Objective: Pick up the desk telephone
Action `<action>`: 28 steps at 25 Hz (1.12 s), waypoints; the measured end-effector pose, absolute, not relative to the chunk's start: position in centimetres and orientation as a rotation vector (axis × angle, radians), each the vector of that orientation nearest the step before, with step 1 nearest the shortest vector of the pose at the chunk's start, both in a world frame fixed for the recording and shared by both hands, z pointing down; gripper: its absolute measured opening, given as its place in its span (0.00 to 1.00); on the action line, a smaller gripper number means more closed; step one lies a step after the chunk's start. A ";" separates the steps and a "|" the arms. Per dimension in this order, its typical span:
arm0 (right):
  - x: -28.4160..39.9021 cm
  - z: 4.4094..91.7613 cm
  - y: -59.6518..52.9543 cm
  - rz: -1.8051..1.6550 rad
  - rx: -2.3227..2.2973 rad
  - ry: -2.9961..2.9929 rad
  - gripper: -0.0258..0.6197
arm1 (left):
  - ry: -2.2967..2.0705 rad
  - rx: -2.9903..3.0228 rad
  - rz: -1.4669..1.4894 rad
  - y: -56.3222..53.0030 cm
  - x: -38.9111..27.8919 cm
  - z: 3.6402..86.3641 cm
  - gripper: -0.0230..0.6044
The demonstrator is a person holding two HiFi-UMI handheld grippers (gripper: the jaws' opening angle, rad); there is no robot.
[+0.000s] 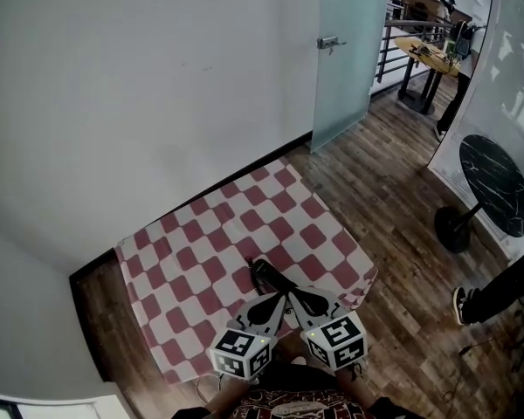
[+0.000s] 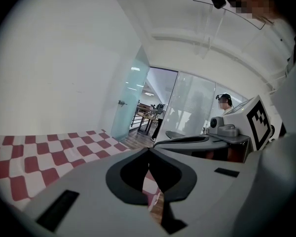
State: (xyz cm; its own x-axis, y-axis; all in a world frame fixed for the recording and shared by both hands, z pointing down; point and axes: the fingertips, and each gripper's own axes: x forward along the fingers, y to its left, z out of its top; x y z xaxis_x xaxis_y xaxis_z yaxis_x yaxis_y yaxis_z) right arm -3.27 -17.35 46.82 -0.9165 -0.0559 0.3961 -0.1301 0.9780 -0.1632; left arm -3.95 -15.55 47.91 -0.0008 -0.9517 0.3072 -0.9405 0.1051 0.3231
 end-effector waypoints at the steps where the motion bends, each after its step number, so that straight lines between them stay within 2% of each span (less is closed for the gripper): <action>1: -3.7 46.9 -17.5 0.259 0.135 -2.725 0.07 | -1.949 1.839 -0.036 -15.6 -4.5 48.0 0.05; 13: -9.5 48.6 -17.0 0.248 0.107 -2.687 0.07 | -1.957 1.769 -0.095 -14.3 -10.4 49.6 0.05; 28: -12.7 50.2 -16.6 0.211 -0.012 -2.636 0.07 | -1.995 1.650 -0.164 -13.2 -13.0 51.2 0.05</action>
State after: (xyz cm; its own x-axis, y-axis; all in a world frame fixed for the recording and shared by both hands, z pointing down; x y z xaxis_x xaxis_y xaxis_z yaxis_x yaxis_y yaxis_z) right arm -12.75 -16.60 50.22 -0.8791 0.0467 0.4743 -0.0293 0.9880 -0.1516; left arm -12.97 -13.22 51.18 -0.1038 -0.9399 0.3254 -0.8739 0.2424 0.4213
